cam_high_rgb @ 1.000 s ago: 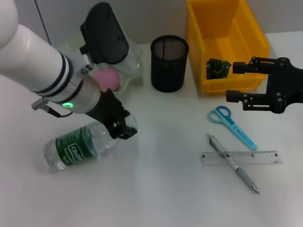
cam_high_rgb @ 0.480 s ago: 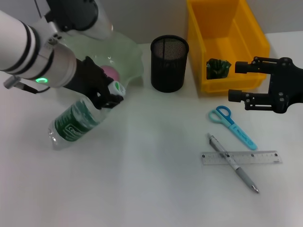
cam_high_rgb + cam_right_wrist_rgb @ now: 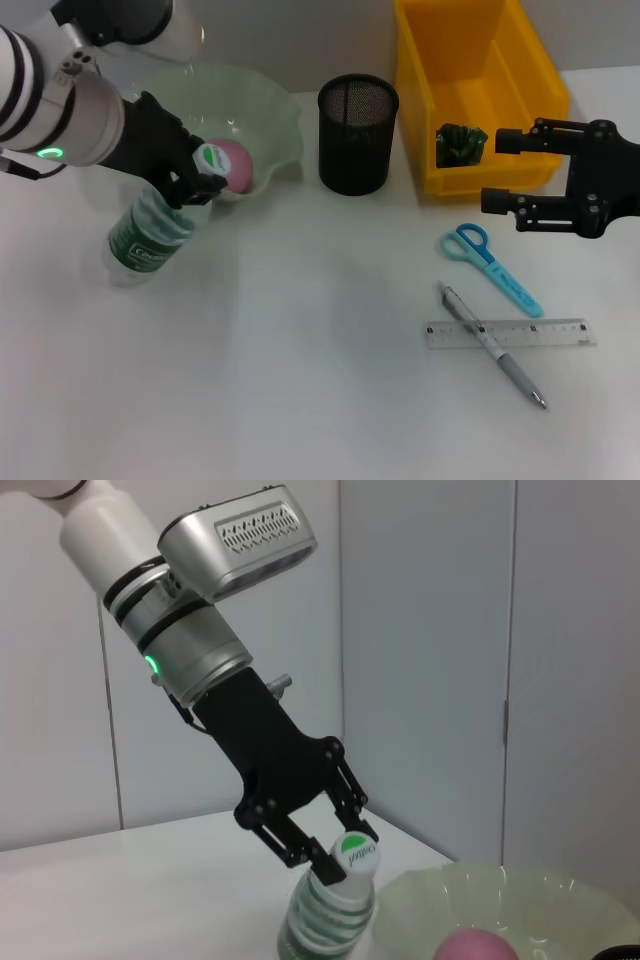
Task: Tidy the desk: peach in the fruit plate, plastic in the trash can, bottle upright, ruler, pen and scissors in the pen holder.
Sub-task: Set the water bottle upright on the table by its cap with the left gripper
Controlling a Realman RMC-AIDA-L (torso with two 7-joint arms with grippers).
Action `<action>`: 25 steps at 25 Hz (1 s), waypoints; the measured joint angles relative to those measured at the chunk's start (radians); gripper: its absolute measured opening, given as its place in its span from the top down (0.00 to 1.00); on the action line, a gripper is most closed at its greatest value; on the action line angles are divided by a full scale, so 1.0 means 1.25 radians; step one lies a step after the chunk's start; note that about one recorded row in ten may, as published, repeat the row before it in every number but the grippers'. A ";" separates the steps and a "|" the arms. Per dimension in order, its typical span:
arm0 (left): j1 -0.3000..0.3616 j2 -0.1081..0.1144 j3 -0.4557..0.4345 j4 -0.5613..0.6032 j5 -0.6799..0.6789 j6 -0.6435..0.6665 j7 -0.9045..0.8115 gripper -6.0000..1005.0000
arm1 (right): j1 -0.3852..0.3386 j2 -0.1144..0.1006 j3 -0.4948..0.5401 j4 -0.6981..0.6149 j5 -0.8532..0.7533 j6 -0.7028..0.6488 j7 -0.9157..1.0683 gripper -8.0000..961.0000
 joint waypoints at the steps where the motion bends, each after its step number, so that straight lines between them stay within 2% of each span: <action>1: 0.006 0.000 -0.002 0.017 0.010 0.007 -0.004 0.56 | 0.002 0.000 0.000 0.000 0.000 0.000 0.000 0.23; 11: 0.038 0.000 -0.037 0.086 0.054 0.057 -0.016 0.57 | 0.011 0.002 -0.004 0.000 0.003 0.009 0.009 0.23; 25: 0.070 0.001 -0.073 0.166 0.060 0.099 -0.018 0.58 | 0.031 0.003 -0.006 -0.002 0.002 0.014 0.021 0.23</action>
